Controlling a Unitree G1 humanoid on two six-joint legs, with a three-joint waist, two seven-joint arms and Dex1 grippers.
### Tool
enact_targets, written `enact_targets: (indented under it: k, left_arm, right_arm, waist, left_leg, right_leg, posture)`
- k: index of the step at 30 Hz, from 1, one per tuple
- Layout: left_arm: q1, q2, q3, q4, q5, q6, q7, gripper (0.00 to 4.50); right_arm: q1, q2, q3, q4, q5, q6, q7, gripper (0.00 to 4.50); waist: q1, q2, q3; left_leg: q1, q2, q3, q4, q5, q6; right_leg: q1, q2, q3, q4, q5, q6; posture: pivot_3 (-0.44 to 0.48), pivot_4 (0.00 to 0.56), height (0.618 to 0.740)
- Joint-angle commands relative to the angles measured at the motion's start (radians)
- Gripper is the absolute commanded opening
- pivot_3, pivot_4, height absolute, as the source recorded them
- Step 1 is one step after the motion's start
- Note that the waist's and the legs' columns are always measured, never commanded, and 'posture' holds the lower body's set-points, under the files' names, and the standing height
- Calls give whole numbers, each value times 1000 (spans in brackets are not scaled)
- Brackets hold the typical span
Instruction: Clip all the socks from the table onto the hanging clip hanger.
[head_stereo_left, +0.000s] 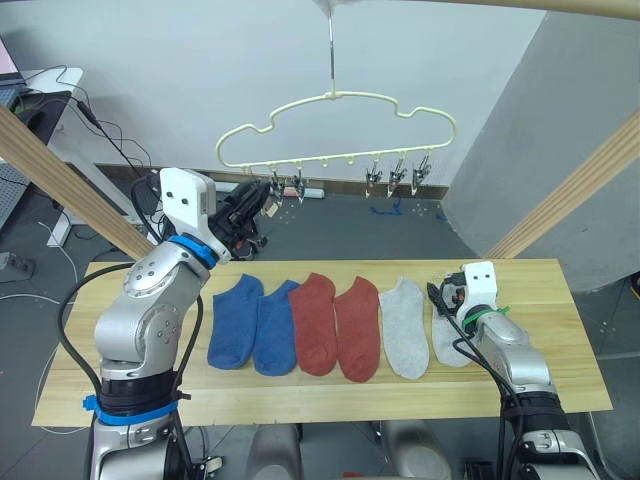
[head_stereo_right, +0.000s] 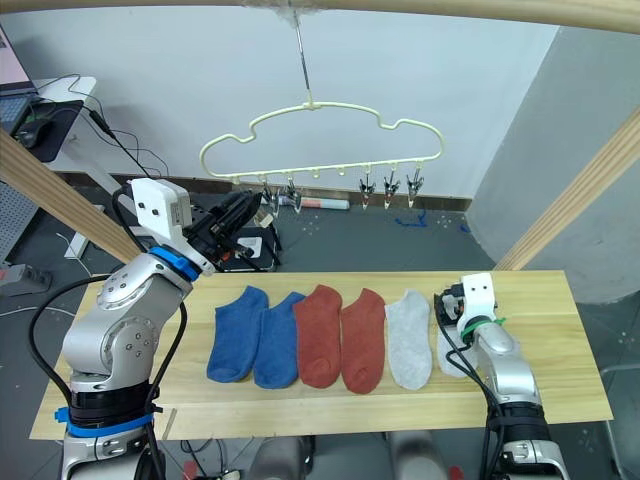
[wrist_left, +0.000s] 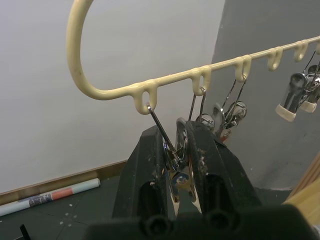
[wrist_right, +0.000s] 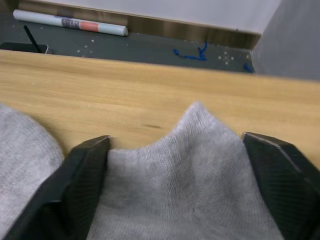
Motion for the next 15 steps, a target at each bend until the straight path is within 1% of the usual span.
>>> enact_targets:
  k: [1,8,10,15]
  left_arm:
    - [-7,14,15,-42,-15,-2,-11,401]
    - [-7,21,17,-39,-18,0,-17,399]
    - [-7,25,18,-41,-23,3,-20,397]
    - [-10,31,22,-43,-42,15,-28,397]
  right_arm:
    - [1,12,-24,3,29,18,0,3175]
    - [10,17,-24,-4,27,12,6,624]
    - [24,8,11,-50,10,-8,34,0]
    - [43,-15,117,-195,-41,-53,97,0]
  waist:
    - [0,0,0]
    - [0,0,0]
    - [0,0,0]
    - [-1,1,1]
  left_leg:
    - [0,0,0,0,0,0]
    - [0,0,0,0,0,0]
    - [0,0,0,0,0,0]
    - [0,0,0,0,0,0]
  right_leg:
    - [0,0,0,0,0,0]
    - [0,0,0,0,0,0]
    - [0,0,0,0,0,0]
    - [-1,0,0,0,0,0]
  posture:
    - [-45,318,740]
    - [-42,317,740]
    - [-40,316,740]
    - [-39,315,740]
